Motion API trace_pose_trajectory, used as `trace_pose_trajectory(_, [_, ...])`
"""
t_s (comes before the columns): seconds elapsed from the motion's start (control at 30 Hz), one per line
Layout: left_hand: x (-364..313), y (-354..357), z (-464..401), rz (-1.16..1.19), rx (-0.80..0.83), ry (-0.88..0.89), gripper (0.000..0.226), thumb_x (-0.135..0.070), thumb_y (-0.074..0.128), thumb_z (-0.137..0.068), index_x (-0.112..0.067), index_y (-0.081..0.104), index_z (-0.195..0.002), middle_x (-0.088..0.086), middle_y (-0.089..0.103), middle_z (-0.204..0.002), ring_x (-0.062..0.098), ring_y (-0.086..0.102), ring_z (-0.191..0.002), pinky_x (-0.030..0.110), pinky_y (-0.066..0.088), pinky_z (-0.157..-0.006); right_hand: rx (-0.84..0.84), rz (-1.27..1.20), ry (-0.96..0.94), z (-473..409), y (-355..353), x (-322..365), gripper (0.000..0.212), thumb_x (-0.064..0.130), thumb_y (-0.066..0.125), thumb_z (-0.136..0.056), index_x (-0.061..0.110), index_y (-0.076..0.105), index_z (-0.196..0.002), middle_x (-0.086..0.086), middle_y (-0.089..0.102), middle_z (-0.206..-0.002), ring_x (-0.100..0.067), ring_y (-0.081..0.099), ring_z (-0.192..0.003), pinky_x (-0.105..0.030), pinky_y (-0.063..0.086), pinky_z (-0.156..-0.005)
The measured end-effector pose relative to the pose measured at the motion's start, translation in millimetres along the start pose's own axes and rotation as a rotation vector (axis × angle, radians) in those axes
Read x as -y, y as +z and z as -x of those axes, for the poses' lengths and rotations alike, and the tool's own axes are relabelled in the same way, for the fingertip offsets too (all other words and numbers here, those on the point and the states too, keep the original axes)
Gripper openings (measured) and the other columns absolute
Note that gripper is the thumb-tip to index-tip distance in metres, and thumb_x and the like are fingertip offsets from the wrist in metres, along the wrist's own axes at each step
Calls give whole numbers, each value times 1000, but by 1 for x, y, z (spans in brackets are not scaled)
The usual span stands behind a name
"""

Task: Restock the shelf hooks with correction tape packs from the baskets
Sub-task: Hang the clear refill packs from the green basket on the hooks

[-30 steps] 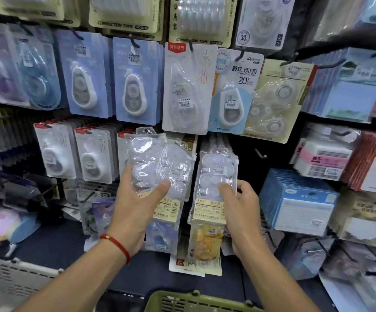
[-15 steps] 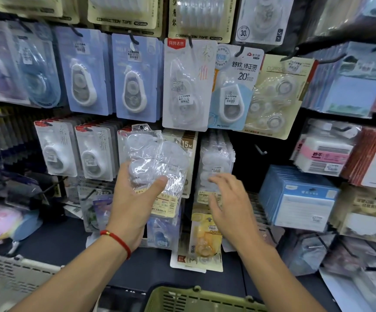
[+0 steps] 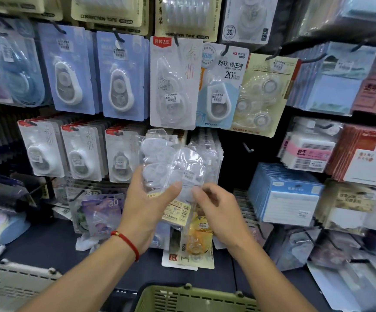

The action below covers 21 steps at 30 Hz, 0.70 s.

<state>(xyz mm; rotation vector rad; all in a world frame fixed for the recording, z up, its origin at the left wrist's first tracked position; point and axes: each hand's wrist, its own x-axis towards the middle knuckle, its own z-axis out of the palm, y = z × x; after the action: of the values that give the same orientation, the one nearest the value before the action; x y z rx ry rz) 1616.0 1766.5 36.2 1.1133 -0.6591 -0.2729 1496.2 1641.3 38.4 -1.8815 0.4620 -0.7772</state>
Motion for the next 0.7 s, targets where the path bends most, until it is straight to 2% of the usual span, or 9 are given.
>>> trace_pose_trajectory(0.07, [4, 12, 2, 10, 37, -9, 52, -11, 91, -78, -30, 65, -118, 1, 77, -116, 23, 75, -109, 31, 62, -84, -41, -68, 9, 6, -7, 1, 14, 35, 69, -99, 21, 73, -98, 2, 77, -95, -17, 74, -92, -39, 61, -83])
trace_pose_trajectory(0.13, [8, 24, 3, 31, 56, -16, 49, -14, 90, -78, -32, 65, -116, 3, 77, -116, 23, 75, -108, 35, 63, -84, -101, -167, 47, 9, -19, 0, 13, 30, 67, -101, 18, 70, -100, -3, 78, -94, -19, 75, -87, -35, 59, -75])
trace_pose_trajectory(0.23, [11, 38, 1, 25, 38, -37, 39, -17, 81, -82, -38, 66, -111, 0, 77, -110, 22, 76, -101, 43, 62, -80, -250, -297, 121, 13, -41, -5, 9, 29, 62, -103, 22, 63, -99, -3, 77, -86, -27, 73, -81, -49, 57, -75])
trace_pose_trajectory(0.33, [17, 45, 0, -6, 39, -53, 34, -10, 71, -89, -37, 65, -109, -7, 77, -98, 13, 76, -86, 32, 61, -64, -368, -239, 157, 15, -60, -16, 10, 37, 61, -102, 28, 63, -99, -8, 77, -95, -41, 73, -95, -64, 57, -89])
trace_pose_trajectory(0.4, [18, 47, 2, -28, 56, -49, 36, -4, 67, -94, -38, 65, -108, -13, 75, -94, 5, 75, -81, 21, 59, -61, -398, -216, 163, 16, -67, -20, 11, 43, 61, -99, 33, 64, -96, -8, 77, -98, -43, 71, -100, -66, 55, -93])
trace_pose_trajectory(0.5, [16, 49, 5, -57, 73, -44, 36, -5, 67, -95, -39, 65, -106, -17, 74, -96, 0, 73, -85, 18, 58, -64, -405, -216, 135, 14, -71, -21, 12, 45, 61, -97, 33, 65, -98, -3, 78, -98, -37, 72, -99, -59, 55, -91])
trace_pose_trajectory(0.57, [13, 49, 6, -92, 67, -41, 39, -8, 68, -95, -44, 65, -110, -17, 74, -105, 0, 70, -97, 20, 55, -79, -409, -213, 129, 12, -71, -20, 16, 48, 61, -96, 33, 65, -99, 2, 78, -95, -32, 71, -98, -53, 55, -88])
trace_pose_trajectory(0.63, [11, 48, 6, -119, 58, -35, 42, -11, 69, -94, -49, 64, -110, -15, 73, -110, 3, 68, -104, 25, 50, -89, -417, -215, 132, 11, -70, -22, 16, 49, 61, -95, 34, 66, -99, 4, 78, -94, -33, 71, -99, -55, 55, -89])
trace_pose_trajectory(0.7, [9, 48, 7, -132, 55, -29, 44, -11, 70, -94, -52, 64, -107, -15, 74, -110, 3, 68, -104, 25, 49, -89, -438, -225, 134, 10, -70, -22, 17, 48, 61, -94, 33, 67, -100, 4, 79, -93, -33, 72, -97, -56, 55, -89])
